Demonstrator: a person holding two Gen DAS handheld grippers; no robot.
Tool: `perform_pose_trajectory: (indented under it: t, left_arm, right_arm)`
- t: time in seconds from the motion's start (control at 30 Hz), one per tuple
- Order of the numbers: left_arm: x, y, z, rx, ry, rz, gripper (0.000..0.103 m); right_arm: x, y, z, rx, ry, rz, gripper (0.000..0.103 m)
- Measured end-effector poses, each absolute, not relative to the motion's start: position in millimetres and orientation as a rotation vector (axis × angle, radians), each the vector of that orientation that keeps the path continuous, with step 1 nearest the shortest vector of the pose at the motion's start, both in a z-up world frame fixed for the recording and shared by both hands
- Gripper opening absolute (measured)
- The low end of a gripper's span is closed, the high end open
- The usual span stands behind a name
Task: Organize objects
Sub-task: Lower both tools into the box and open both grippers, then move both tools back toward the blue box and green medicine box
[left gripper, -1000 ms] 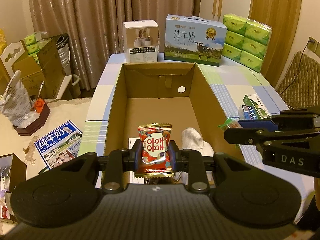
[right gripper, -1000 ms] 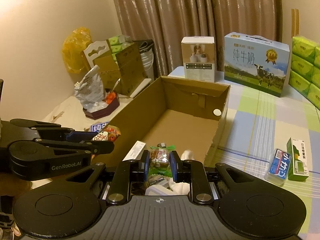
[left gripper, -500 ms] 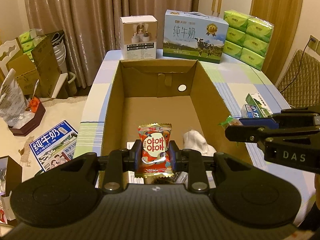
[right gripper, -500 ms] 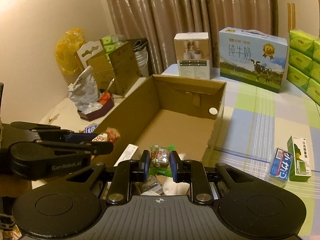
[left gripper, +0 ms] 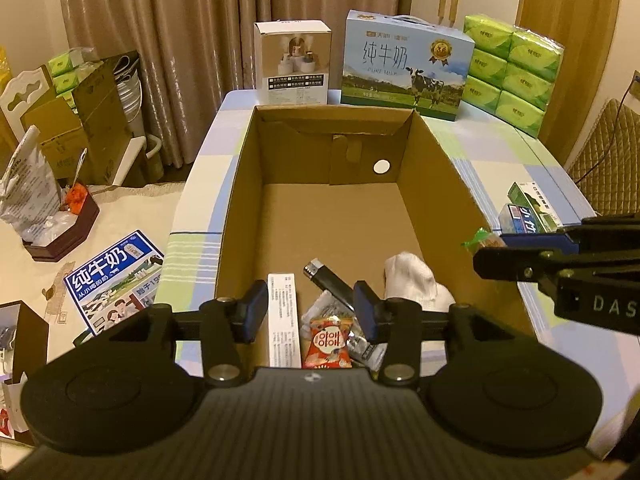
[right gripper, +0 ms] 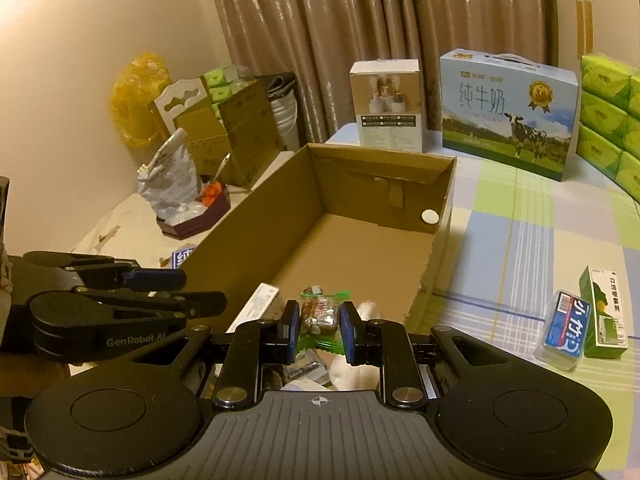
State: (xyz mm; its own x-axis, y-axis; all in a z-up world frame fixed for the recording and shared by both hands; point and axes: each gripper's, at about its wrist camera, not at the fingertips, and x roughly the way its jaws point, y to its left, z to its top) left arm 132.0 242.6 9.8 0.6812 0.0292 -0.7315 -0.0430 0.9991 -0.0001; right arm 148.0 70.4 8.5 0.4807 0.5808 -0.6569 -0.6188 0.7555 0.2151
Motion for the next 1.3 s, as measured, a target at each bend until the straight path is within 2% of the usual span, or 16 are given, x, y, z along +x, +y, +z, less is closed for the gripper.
perform_pose_trajectory:
  t: [0.53,0.57,0.6,0.63,0.67,1.03,1.2,1.3]
  left_arm:
    - [121,248,11,-0.028,0.822,0.046,0.041]
    - [120,249,11,-0.028,0.821,0.049,0.041]
    - [119,250,11,-0.028,0.82,0.052,0.041]
    - [119,251,10,-0.031,0.82,0.053,0.041]
    - [119,253,10,-0.034,0.821,0.055,0.041]
    - [102,249,19,-0.064,0.793,0.061,0.042]
    - [90,234,31,-0.074,0.761,0.049,0.057]
    - [84,219,39,-0.073,0.741,0.028,0.061]
  right_arm:
    - [151,80,12,-0.018,0.776,0.769,0.02]
    - [152,79,12,0.0,0.774,0.78,0.031]
    - [154,76,12,0.028,0.765,0.777,0.055]
    - [155,72,14,0.058,0.752,0.763,0.065]
    - [155,67,16,0.085,0.738,0.747,0.07]
    - [142,6,15,0.11,0.757,0.641,0.07]
    - [114,-36,2,0.097,0.782,0.559,0.072]
    - [102,-62,-2,0.115,0.791,0.504,0.075]
